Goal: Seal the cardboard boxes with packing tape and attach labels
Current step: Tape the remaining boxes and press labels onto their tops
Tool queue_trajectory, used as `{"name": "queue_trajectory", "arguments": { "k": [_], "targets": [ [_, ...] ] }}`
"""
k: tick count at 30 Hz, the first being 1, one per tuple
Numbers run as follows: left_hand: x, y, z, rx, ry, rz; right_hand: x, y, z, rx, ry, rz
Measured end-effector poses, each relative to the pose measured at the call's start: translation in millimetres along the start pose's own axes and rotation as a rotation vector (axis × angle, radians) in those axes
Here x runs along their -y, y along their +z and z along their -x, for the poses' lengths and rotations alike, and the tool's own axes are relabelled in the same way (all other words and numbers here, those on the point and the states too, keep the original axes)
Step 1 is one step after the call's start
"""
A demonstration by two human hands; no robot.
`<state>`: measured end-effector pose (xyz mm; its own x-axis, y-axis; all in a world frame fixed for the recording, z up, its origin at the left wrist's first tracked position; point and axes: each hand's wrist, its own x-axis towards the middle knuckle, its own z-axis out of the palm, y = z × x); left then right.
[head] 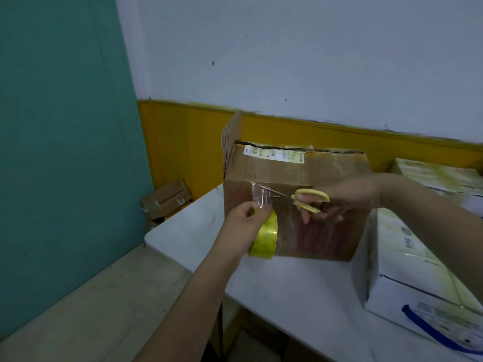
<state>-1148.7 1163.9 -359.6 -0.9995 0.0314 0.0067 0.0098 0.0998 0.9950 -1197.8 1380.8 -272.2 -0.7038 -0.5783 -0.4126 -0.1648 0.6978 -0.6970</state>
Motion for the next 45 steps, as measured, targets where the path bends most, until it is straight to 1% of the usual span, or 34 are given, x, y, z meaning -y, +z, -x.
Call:
{"name": "queue_trajectory", "arguments": {
  "k": [6,9,11,16,18,20,22,24,27,29,30,33,34,35,36,37,38,39,40,41,42,45],
  "targets": [
    [-3.2,-11.3,1.5,0.115,-0.058,0.052,8.6,11.2,-6.2,-0.113,-0.018,0.138],
    [-3.3,-11.2,6.5,0.118,-0.063,0.073,0.6,15.9,-2.7,-0.251,-0.006,0.368],
    [1.9,-6.4,11.4,0.130,-0.071,0.073,-7.6,19.7,2.1,-0.334,0.018,0.424],
    [7.0,19.7,25.8,0.250,-0.097,0.066,-26.6,30.4,42.7,-0.327,0.098,0.581],
    [5.9,32.0,29.0,0.272,-0.093,0.076,-32.9,35.5,66.4,-0.328,0.114,0.559],
    [5.5,44.9,30.9,0.273,-0.089,0.086,-40.9,39.7,92.3,-0.367,0.123,0.424],
    [7.7,58.7,33.4,0.290,-0.092,0.100,-54.2,41.5,118.9,-0.453,0.233,0.346],
    [10.5,71.1,36.2,0.322,-0.093,0.091,-72.8,43.9,142.4,-0.528,0.427,0.327],
    [13.1,86.1,40.9,0.377,-0.090,0.079,-110.5,56.2,160.2,-0.578,0.633,0.464],
    [12.8,94.5,43.7,0.406,-0.088,0.106,-129.6,63.7,158.9,-0.691,0.701,0.531],
    [12.7,98.3,44.6,0.419,-0.089,0.118,-133.7,65.7,156.2,-0.743,0.740,0.578],
    [12.8,105.7,48.1,0.461,-0.088,0.120,-126.3,66.2,146.5,-0.760,0.880,0.824],
    [12.4,106.5,49.5,0.471,-0.084,0.114,-118.3,67.4,144.3,-0.798,0.876,0.889],
    [11.9,106.7,50.9,0.476,-0.079,0.109,-112.0,68.9,141.0,-0.884,0.818,0.920],
    [11.2,106.4,51.9,0.479,-0.072,0.111,-105.1,71.9,136.8,-1.000,0.691,0.889],
    [11.3,105.9,52.7,0.480,-0.064,0.110,-97.1,76.7,130.7,-1.094,0.515,0.772],
    [11.5,105.1,54.0,0.482,-0.056,0.108,-86.2,83.2,122.3,-1.124,0.335,0.580],
    [12.3,103.9,54.5,0.481,-0.049,0.105,-75.6,90.7,111.4,-1.079,0.197,0.385],
    [13.9,102.7,55.0,0.479,-0.043,0.108,-66.7,99.3,98.5,-0.999,0.116,0.259],
    [15.9,100.6,55.8,0.476,-0.039,0.111,-61.7,107.6,84.5,-0.945,0.080,0.221],
    [18.1,97.7,56.4,0.471,-0.036,0.109,-59.4,114.2,71.2,-0.933,0.055,0.226],
    [24.3,82.5,61.7,0.443,-0.068,0.096,-56.1,126.6,43.4,-0.994,0.012,0.176]
  ]
}}
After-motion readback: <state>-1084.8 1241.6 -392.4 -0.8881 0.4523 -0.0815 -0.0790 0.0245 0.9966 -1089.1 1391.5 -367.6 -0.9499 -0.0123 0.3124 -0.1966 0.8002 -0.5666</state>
